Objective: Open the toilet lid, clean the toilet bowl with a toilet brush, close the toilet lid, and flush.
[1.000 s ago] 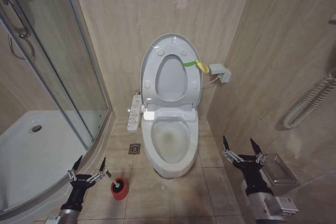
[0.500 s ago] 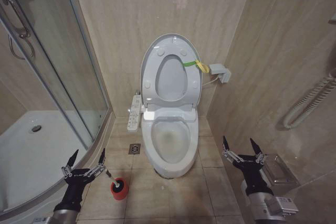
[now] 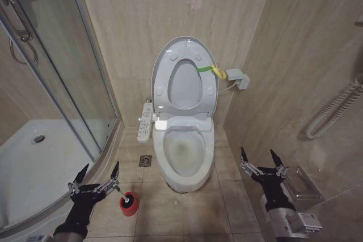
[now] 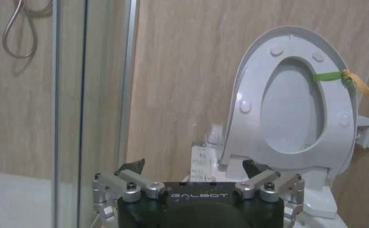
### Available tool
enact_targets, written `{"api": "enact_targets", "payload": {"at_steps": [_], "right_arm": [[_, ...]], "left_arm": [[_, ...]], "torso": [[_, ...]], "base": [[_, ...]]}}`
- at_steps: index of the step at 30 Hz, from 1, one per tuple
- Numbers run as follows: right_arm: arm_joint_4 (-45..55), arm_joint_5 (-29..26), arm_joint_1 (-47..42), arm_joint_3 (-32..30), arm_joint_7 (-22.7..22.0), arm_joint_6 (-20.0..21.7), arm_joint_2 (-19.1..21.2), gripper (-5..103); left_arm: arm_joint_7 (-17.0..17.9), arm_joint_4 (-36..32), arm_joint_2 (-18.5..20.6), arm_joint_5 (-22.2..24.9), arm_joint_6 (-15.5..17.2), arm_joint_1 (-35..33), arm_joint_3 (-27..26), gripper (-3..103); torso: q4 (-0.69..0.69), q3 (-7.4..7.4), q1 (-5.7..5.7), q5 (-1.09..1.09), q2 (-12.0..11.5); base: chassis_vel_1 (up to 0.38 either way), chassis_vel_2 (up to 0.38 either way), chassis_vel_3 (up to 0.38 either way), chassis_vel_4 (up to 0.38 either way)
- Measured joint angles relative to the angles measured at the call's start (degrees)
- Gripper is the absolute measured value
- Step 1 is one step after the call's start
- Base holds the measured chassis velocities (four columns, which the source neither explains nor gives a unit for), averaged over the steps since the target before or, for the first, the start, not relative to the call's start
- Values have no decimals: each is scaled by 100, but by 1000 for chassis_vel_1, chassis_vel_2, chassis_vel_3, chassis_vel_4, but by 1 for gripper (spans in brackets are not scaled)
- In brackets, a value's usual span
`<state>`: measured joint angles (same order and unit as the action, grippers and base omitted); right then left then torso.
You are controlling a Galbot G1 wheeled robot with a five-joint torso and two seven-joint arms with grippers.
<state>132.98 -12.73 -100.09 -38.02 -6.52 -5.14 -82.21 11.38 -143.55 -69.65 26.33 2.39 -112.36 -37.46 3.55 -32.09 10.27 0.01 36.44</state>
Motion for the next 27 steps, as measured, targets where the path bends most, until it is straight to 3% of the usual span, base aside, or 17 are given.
{"api": "enact_targets", "payload": {"at_steps": [8,14,20,27], "right_arm": [[0,0,0,0,0,0,0,100],[0,0,0,0,0,0,0,100],[0,0,0,0,-1,0,0,100],[0,0,0,0,-1,0,0,100]], "left_arm": [[215,-22,52,-7,187,-424,4,100],[238,-7,52,-269,178,-603,51,100],[236,7,-45,-479,78,-733,54,100],[215,17,-287,-946,-257,-829,447,100]], "torso": [[1,0,0,-1,0],[1,0,0,-1,0],[0,0,0,-1,0],[0,0,0,-1,0]], "base": [[0,0,0,0],[0,0,0,0],[0,0,0,0],[0,0,0,0]]}}
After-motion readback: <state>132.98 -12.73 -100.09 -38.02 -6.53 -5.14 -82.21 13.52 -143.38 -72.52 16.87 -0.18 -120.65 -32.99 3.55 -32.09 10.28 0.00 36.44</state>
